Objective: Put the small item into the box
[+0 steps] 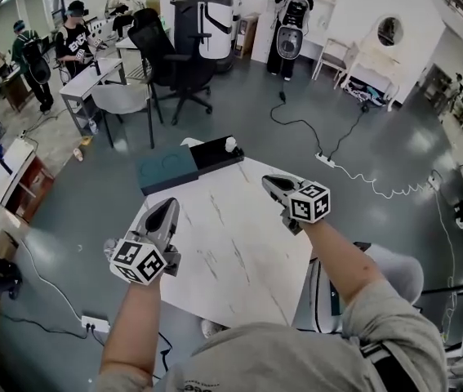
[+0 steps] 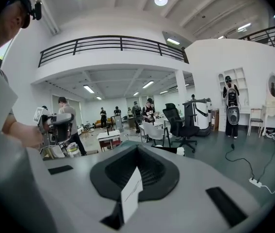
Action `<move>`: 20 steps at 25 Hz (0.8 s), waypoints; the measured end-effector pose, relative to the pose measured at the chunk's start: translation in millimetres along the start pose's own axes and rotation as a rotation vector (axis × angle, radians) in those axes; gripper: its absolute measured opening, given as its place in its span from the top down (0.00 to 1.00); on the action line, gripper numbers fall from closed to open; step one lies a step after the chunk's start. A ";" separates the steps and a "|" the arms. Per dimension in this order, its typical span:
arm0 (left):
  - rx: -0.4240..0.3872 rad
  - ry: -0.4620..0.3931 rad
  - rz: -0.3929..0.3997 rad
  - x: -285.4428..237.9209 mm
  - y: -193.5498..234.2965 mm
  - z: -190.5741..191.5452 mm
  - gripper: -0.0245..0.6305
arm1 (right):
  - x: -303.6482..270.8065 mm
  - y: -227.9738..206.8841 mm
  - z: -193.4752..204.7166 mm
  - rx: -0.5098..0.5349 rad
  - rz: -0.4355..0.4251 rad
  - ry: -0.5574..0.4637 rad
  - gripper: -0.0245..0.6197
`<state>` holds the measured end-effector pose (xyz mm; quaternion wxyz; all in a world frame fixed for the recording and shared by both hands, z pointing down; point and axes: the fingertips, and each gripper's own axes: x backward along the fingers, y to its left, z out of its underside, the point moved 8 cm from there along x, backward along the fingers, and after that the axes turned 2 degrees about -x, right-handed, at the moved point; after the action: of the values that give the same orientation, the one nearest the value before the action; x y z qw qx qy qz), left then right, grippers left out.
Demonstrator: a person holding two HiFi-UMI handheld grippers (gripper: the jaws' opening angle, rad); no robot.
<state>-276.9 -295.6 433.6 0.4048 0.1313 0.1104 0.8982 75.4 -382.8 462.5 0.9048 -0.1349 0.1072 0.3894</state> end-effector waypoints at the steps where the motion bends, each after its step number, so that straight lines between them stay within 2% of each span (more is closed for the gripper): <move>1: -0.003 0.007 -0.001 5.1 -5.0 -0.6 0.96 | 9.4 4.1 3.0 -0.009 0.000 -0.002 0.95; 5: -0.011 0.027 -0.025 24.7 -26.7 -3.9 0.96 | 41.9 16.8 6.7 -0.034 -0.010 -0.023 0.95; 9: -0.032 0.035 -0.065 36.4 -56.9 -3.3 0.96 | 68.8 22.3 7.0 -0.002 -0.028 -0.015 0.95; 20: -0.063 0.052 -0.180 31.5 -175.3 22.7 0.96 | 150.9 11.7 15.5 0.041 -0.142 -0.006 0.95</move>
<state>-167.2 -156.1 406.2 0.4850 0.0846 0.1038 0.8642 169.9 -268.0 430.0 0.9330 -0.1225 0.1027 0.3224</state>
